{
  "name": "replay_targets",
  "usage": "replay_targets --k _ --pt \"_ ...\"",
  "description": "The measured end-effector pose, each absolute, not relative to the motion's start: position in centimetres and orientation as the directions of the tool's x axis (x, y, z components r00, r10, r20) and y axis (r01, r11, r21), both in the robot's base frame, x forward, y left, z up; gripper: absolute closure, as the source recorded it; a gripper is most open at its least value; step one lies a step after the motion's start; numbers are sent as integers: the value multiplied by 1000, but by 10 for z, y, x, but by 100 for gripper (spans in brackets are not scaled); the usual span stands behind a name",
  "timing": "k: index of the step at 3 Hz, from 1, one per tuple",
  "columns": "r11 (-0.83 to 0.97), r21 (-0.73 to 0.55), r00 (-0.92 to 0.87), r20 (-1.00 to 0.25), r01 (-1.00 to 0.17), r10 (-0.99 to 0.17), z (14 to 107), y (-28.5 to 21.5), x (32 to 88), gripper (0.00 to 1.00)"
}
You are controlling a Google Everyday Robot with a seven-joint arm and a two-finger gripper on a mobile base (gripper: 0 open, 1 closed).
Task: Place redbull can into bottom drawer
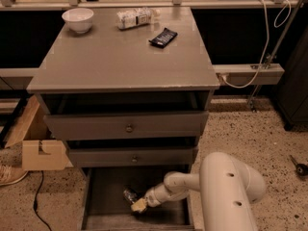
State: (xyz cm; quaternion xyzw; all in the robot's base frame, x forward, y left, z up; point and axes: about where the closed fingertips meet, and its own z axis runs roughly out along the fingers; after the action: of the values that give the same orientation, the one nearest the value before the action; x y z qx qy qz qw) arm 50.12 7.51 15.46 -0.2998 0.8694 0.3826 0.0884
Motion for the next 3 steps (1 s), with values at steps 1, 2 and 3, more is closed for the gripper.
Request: replay_targets --k 1,2,3 --pt "486 634 -790 -387 -602 -475 151 95 496 0" --pt "480 622 -778 -400 -619 -484 159 94 496 0" --pt "443 614 -751 -455 -653 -478 198 70 498 0"
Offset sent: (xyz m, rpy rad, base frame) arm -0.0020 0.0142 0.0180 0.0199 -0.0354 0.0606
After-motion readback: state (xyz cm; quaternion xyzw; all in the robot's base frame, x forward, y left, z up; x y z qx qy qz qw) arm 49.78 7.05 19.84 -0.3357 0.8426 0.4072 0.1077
